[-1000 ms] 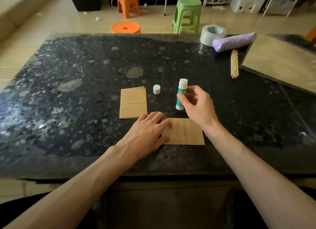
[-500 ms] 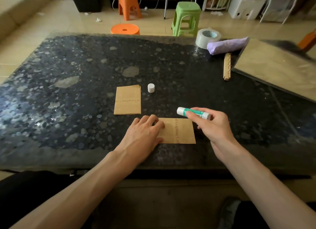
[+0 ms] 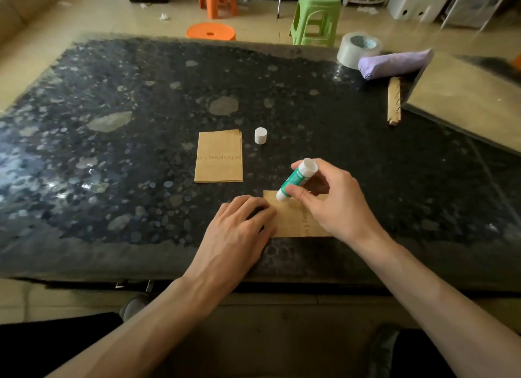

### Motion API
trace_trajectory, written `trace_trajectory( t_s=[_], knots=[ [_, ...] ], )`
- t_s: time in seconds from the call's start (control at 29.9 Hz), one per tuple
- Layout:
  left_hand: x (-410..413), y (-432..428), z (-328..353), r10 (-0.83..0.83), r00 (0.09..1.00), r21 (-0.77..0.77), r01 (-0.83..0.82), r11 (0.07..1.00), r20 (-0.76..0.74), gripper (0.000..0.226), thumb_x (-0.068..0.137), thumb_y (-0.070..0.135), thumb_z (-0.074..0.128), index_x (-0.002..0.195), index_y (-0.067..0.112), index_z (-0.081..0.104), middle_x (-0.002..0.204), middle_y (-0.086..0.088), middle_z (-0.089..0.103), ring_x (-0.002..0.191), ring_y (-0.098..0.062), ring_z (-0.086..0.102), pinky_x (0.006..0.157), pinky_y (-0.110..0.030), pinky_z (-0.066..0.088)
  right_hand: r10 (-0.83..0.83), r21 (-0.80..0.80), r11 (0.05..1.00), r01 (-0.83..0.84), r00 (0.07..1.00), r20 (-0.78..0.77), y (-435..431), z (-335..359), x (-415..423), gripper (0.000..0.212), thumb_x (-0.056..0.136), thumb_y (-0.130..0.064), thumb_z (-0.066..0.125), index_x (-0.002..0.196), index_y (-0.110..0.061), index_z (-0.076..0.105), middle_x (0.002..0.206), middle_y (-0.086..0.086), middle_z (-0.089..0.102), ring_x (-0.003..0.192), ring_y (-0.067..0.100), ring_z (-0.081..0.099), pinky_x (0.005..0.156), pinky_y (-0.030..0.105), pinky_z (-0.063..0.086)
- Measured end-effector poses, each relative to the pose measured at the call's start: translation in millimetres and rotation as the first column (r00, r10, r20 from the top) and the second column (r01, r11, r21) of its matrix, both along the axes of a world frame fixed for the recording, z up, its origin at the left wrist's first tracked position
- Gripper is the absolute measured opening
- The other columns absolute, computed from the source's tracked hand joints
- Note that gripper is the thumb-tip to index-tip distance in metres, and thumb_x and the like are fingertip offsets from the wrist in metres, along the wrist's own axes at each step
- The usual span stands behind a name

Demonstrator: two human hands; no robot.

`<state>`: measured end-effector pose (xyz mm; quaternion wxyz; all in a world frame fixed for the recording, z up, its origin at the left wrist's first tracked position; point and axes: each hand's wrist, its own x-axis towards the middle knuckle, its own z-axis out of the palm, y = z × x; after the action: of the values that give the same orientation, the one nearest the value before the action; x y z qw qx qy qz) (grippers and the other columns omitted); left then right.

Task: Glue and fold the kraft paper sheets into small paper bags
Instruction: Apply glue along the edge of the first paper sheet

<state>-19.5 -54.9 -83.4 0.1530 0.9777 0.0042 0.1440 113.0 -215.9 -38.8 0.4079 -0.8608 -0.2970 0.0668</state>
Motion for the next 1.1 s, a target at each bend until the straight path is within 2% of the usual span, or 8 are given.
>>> trace_trajectory(
  t_s=[0.13, 0.27, 0.4, 0.5, 0.6, 0.7, 0.9, 1.1],
  knots=[
    [2, 4, 1, 0.052, 0.999, -0.077, -0.051, 0.996, 0.015, 0.036, 0.097, 0.046, 0.059, 0.122, 0.023, 0.071, 0.127, 0.008, 0.065, 0.120, -0.011, 0.057, 0.096, -0.035, 0.047, 0.063, -0.033, 0.998, -0.062, 0.998, 0.031, 6, -1, 3, 0.032, 0.091, -0.038, 0.078, 0.119, -0.036, 0.062, 0.103, -0.036, 0.056, 0.104, -0.029, 0.050, 0.078, -0.006, 0.038],
    [2, 9, 1, 0.138, 0.990, -0.048, -0.138, 0.989, -0.002, 0.050, 0.088, 0.061, 0.062, 0.128, 0.031, 0.061, 0.127, 0.014, 0.065, 0.127, -0.010, 0.055, 0.114, -0.046, 0.029, 0.125, -0.023, 0.992, -0.125, 0.992, 0.009, 12, -2, 3, 0.039, 0.094, -0.031, 0.076, 0.128, -0.037, 0.059, 0.111, -0.033, 0.057, 0.111, -0.019, 0.055, 0.082, 0.000, 0.045],
    [4, 15, 1, 0.166, 0.986, -0.102, -0.169, 0.980, -0.031, 0.057, 0.082, 0.068, 0.065, 0.128, 0.035, 0.060, 0.130, 0.016, 0.061, 0.137, -0.013, 0.044, 0.113, -0.045, 0.025, 0.195, -0.031, 0.980, -0.195, 0.981, -0.002, 15, -2, -1, 0.051, 0.096, -0.028, 0.074, 0.141, -0.038, 0.051, 0.126, -0.027, 0.055, 0.120, -0.004, 0.059, 0.092, 0.012, 0.052],
    [7, 18, -2, 0.178, 0.983, -0.144, -0.183, 0.973, -0.046, 0.059, 0.079, 0.072, 0.062, 0.126, 0.037, 0.062, 0.132, 0.014, 0.052, 0.134, -0.013, 0.040, 0.110, -0.039, 0.022, 0.204, -0.006, 0.979, -0.204, 0.979, 0.014, 13, 0, -4, 0.057, 0.095, -0.025, 0.075, 0.145, -0.037, 0.049, 0.127, -0.025, 0.055, 0.123, 0.001, 0.058, 0.096, 0.015, 0.053],
    [8, 18, -4, 0.187, 0.981, -0.189, -0.195, 0.962, -0.059, 0.059, 0.076, 0.075, 0.062, 0.124, 0.040, 0.061, 0.130, 0.015, 0.048, 0.133, -0.011, 0.037, 0.107, -0.033, 0.018, 0.196, 0.013, 0.980, -0.197, 0.980, 0.021, 11, 0, -5, 0.053, 0.095, -0.024, 0.076, 0.142, -0.034, 0.053, 0.116, -0.029, 0.056, 0.118, -0.006, 0.058, 0.091, 0.008, 0.050],
    [8, 17, -5, 0.182, 0.982, -0.199, -0.189, 0.962, -0.052, 0.058, 0.077, 0.073, 0.064, 0.124, 0.040, 0.060, 0.131, 0.015, 0.048, 0.132, -0.010, 0.036, 0.106, -0.031, 0.016, 0.212, -0.027, 0.977, -0.211, 0.977, 0.035, 10, -2, -8, 0.050, 0.095, -0.028, 0.074, 0.140, -0.035, 0.054, 0.117, -0.029, 0.057, 0.113, -0.014, 0.057, 0.089, 0.003, 0.047],
    [8, 16, -4, 0.194, 0.980, -0.218, -0.198, 0.956, -0.044, 0.062, 0.080, 0.075, 0.056, 0.130, 0.039, 0.054, 0.129, 0.013, 0.050, 0.130, -0.012, 0.039, 0.107, -0.035, 0.023, 0.224, -0.081, 0.973, -0.217, 0.971, 0.083, 14, -8, -10, 0.033, 0.094, -0.037, 0.073, 0.124, -0.028, 0.062, 0.116, -0.019, 0.066, 0.111, -0.005, 0.059, 0.088, 0.004, 0.046],
    [8, 15, -4, 0.196, 0.980, -0.230, -0.199, 0.953, -0.038, 0.057, 0.081, 0.070, 0.062, 0.128, 0.038, 0.058, 0.130, 0.012, 0.049, 0.130, -0.012, 0.039, 0.108, -0.037, 0.022, 0.159, -0.035, 0.987, -0.156, 0.984, 0.082, 15, -6, -13, 0.035, 0.085, -0.047, 0.080, 0.106, -0.028, 0.060, 0.098, -0.027, 0.062, 0.102, -0.010, 0.061, 0.078, 0.003, 0.047]
  ],
)
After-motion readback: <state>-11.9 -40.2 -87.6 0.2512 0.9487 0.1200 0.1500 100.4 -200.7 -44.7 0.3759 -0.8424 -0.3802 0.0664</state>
